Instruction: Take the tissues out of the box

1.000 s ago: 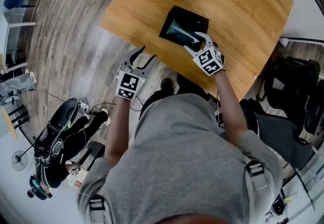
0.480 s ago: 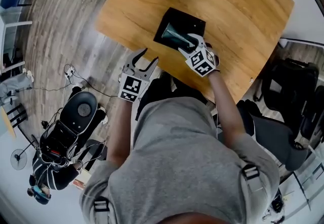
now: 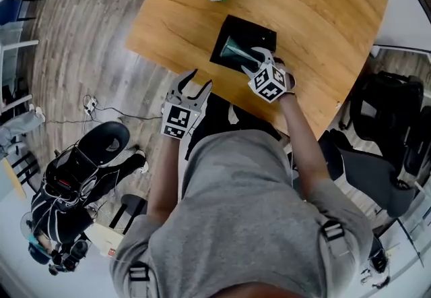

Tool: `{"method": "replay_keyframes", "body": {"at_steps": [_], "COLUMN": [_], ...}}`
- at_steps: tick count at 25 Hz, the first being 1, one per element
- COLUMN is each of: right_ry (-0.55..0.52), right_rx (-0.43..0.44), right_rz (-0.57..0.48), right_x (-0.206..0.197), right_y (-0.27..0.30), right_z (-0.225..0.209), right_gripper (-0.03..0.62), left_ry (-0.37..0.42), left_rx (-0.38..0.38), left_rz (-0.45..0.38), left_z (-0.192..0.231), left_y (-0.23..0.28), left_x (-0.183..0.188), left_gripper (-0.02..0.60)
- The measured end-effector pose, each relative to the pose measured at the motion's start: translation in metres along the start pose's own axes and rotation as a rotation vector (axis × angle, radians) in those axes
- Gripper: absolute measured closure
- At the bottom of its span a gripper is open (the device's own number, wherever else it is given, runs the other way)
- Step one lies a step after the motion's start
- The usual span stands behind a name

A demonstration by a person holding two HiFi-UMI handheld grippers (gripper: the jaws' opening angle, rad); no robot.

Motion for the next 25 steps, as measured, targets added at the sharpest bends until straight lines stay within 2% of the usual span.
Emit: {"method": "replay_keyframes", "body": {"at_steps": [8,13,19,25], "right_ry": [-0.048,-0.078,-0.112,-0.105], "right_rx": [0.003,0.006,-0.017,-0.053], "right_rz": [0.113,0.161,0.175,0.189], "right_x": [-0.01,-0.012,-0.013,-0.013], "right_y": [0.012,0.013,0.014,0.015], "right_z": [-0.001,-0.002,-0.007,-0.011], "right_gripper": [0.387,0.464,0.556,0.576], "left_ry": [0.003,0.009,0.053,0.093], "left_rx": [-0.085,-0.129,-0.185,-0.252], "left_rz": [0.001,0.012,0.027,0.031], "left_z": [0.015,0.018,0.026,0.033], "left_y": [0.012,0.013,0.023,0.028], "left_x": [-0.005,-0.01,-0.012,-0.016], "left_gripper": [0.36,0.362,0.364,0.367]}}
Point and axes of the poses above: the fingertips, and each gripper's own axes: y forward along the fingers, z to its left, x out of its top, the point moved 1 cm from there along -y, backward along the fingers, and after that the axes turned 6 degrees about -z, right-handed, at the moved point
